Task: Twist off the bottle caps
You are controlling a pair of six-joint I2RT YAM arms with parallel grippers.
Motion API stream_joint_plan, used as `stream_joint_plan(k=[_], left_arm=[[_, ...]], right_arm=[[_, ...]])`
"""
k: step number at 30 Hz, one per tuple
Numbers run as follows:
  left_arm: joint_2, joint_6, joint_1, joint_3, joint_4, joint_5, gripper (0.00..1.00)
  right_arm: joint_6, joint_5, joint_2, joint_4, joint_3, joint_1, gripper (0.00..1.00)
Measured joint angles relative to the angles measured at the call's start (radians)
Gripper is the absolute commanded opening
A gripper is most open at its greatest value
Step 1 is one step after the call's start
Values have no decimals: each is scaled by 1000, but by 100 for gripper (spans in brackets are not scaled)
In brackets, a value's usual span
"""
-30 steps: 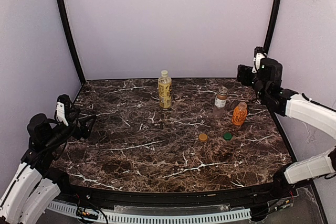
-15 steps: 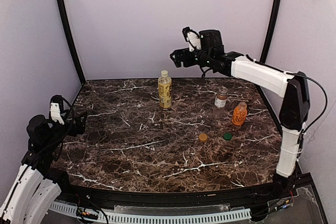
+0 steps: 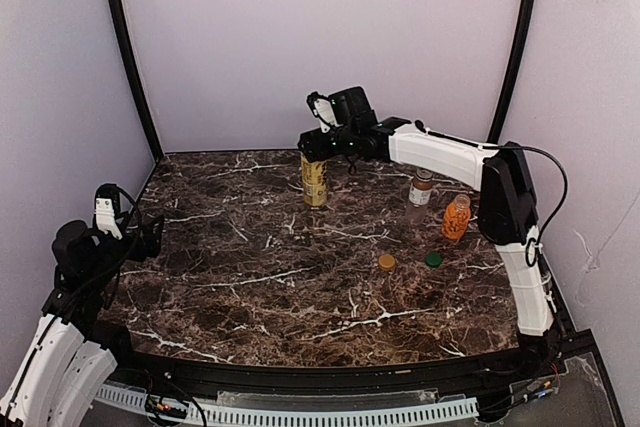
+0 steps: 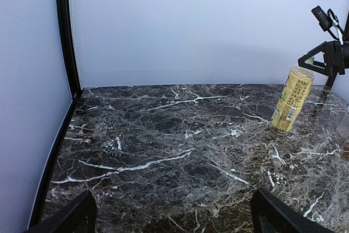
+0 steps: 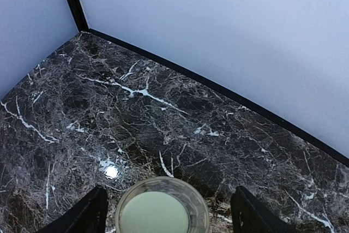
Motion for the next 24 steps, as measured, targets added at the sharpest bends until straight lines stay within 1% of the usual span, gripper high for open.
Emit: stream_joint_plan(k=[4,7,10,11,16,21,24], left_arm=[[0,0,3,0,0,3,99],[0,0,3,0,0,5,99],[0,0,4,0,0,6,99],[0,0,5,0,0,9,99],[-2,0,9,-1,16,80,97],[-4,1,9,-1,37,169,97],[1,3,9,2,39,245,96]], right_arm=[[15,-4,0,6,0,-1,42],[24,-10,0,12,-7,-1,20],[13,-14,-1,21,-11,-1,2],[17,-17,-2,26,-15,-1,0],[16,-76,-38,16,-51,-1,0],[12,-232,-142,12,-105,18,0],[4,-308,-233,17,-122,71,0]])
